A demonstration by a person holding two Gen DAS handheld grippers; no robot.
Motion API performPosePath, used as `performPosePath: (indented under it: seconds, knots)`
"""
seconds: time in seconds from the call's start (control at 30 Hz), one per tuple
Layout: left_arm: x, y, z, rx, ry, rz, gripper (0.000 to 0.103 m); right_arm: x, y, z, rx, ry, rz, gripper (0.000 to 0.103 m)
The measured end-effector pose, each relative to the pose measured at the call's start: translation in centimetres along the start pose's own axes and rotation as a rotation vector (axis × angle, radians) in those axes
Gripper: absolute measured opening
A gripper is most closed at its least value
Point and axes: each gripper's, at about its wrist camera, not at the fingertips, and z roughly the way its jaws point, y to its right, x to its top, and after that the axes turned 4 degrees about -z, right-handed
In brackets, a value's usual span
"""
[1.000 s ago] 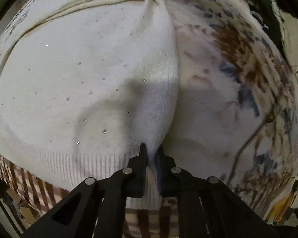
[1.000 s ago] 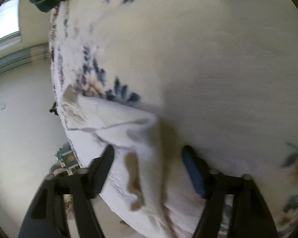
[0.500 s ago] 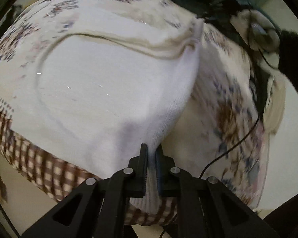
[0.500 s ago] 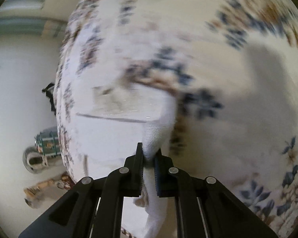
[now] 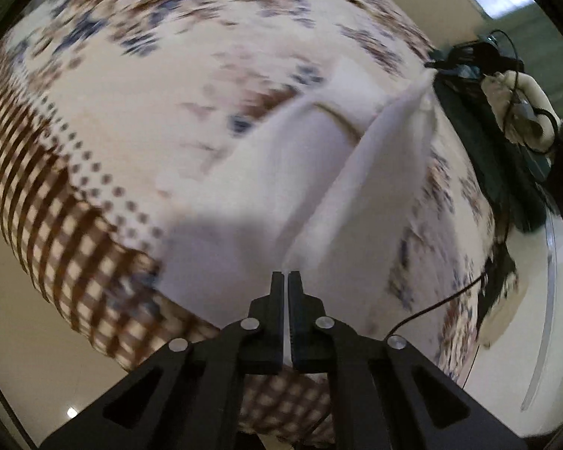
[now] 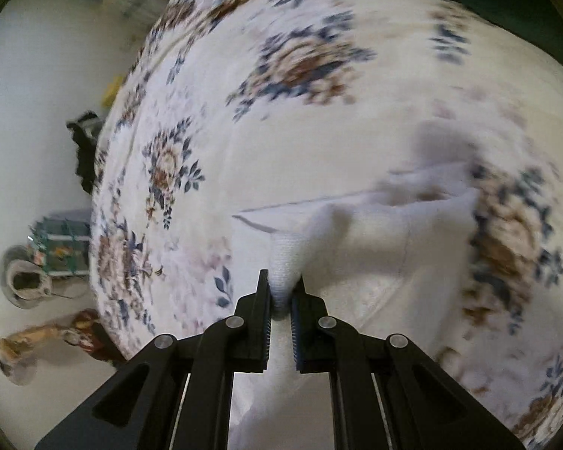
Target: Fold small clothes
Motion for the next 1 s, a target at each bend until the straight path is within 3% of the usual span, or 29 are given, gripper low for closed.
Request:
performPosePath:
  seconds: [0.1,0.3,0.43,0.5,0.53,0.57,0.6,0.67,0.73,0.77,0.83,1.0]
  knots:
    - [1.8,-3.7,1.0,0.006,0.004,-0.051,0.0,1.6,-3.6,4.8,-0.062,-0.034,-0.024,0.009]
    - [3.0,-7.6,1.9,0.021,0.001,-0.117,0.0,3.3,-7.1,11.3,-0.145,-0.081,-0.053,0.009]
    - [3.1,-8.3,2.3,-0.073,-0.065,-0.158,0.004,3.3,-8.1,13.7,-0.187,-0.153,-0.072,0.009]
    - [2.9,-7.9,3.5,-0.111,-0.121,-0.144,0.019,3.1,-7.5,14.0,-0.204,-0.169,-0.076,0.01]
    - [2.8,-7.5,4.1,-0.118,-0.15,-0.136,0.036,3.0,-6.9,14.0,-0.193,-0.166,-0.066,0.01]
    - [2.8,-7.1,4.8,-0.138,-0.173,-0.128,0.047,2.8,-6.2,13.8,-0.187,-0.16,-0.049,0.01]
    - [2.6,-6.3,5.6,-0.172,-0.201,-0.103,0.047,2.7,-5.2,13.6,-0.193,-0.155,-0.02,0.01]
    - [2.1,-5.0,7.2,-0.165,-0.252,-0.054,0.047,2.7,-3.4,13.1,-0.18,-0.151,0.038,0.01]
    - [1.8,-4.1,8.2,-0.156,-0.254,-0.017,0.043,2.8,-2.6,12.7,-0.183,-0.145,0.056,0.01]
    - [1.5,-3.7,8.5,-0.154,-0.245,-0.009,0.006,2.9,-2.3,12.5,-0.185,-0.141,0.054,0.01]
    - [1.3,-3.2,8.3,-0.141,-0.239,-0.003,0.004,3.0,-2.0,12.1,-0.186,-0.135,0.049,0.01]
    - [1.0,-3.2,3.2,-0.137,-0.156,-0.007,0.004,3.3,-2.3,11.1,-0.198,-0.126,0.025,0.01]
